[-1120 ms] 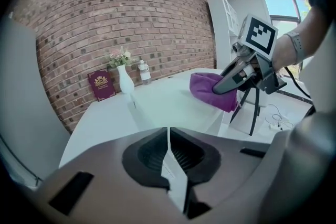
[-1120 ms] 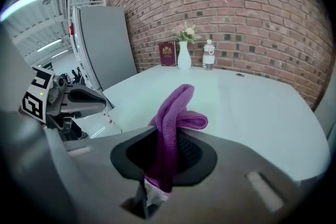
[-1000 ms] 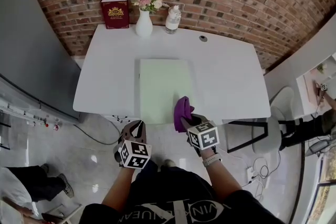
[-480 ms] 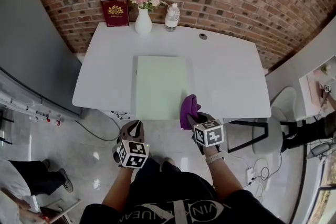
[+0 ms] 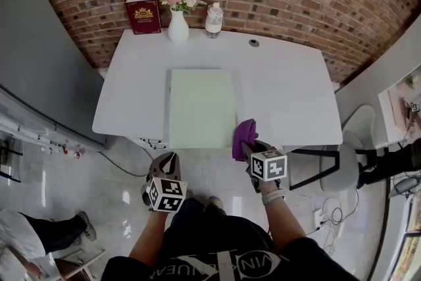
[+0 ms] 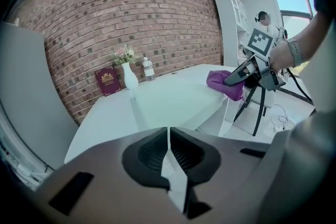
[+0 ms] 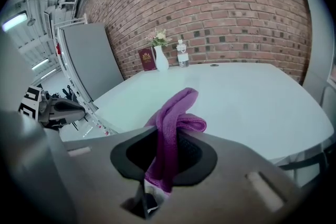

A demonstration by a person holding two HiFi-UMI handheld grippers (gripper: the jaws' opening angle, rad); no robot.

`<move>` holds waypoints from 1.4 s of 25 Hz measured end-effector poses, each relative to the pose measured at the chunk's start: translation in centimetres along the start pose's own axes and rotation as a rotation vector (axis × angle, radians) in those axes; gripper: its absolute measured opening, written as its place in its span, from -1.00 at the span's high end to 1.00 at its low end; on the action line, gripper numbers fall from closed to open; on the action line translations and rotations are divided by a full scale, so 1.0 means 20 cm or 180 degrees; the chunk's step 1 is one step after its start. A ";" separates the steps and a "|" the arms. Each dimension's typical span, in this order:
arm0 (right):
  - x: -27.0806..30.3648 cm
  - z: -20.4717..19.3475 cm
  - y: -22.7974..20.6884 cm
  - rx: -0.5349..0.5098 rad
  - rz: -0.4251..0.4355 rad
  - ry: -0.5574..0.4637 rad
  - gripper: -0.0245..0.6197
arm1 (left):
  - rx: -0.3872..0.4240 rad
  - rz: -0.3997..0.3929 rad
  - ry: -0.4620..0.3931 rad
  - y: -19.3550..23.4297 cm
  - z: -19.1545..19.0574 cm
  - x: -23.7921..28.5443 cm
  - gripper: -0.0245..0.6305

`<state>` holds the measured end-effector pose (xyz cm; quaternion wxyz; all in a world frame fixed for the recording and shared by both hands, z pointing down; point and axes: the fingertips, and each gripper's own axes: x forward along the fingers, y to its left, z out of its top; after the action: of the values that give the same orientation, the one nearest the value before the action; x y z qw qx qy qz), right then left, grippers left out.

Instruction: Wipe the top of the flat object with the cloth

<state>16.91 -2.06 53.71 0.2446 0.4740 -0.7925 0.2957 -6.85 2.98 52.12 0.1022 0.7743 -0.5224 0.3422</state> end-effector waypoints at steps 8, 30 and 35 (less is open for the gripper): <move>0.02 -0.15 -0.08 -0.0073 -0.0068 0.0244 0.71 | -0.0014 0.0041 0.0092 -0.01 -0.06 -0.02 0.88; -0.47 0.52 0.26 -0.0596 0.0819 -0.1409 0.71 | -0.0838 0.0163 -0.1263 0.32 0.44 -0.24 0.88; -0.57 0.69 0.31 -0.0696 0.0815 -0.1608 0.71 | -0.0951 0.0225 -0.1596 0.42 0.62 -0.36 0.89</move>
<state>14.78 -2.50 34.94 0.0501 0.3997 -0.9087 0.1097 -10.66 -1.70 36.62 0.0708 0.7924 -0.6027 0.0628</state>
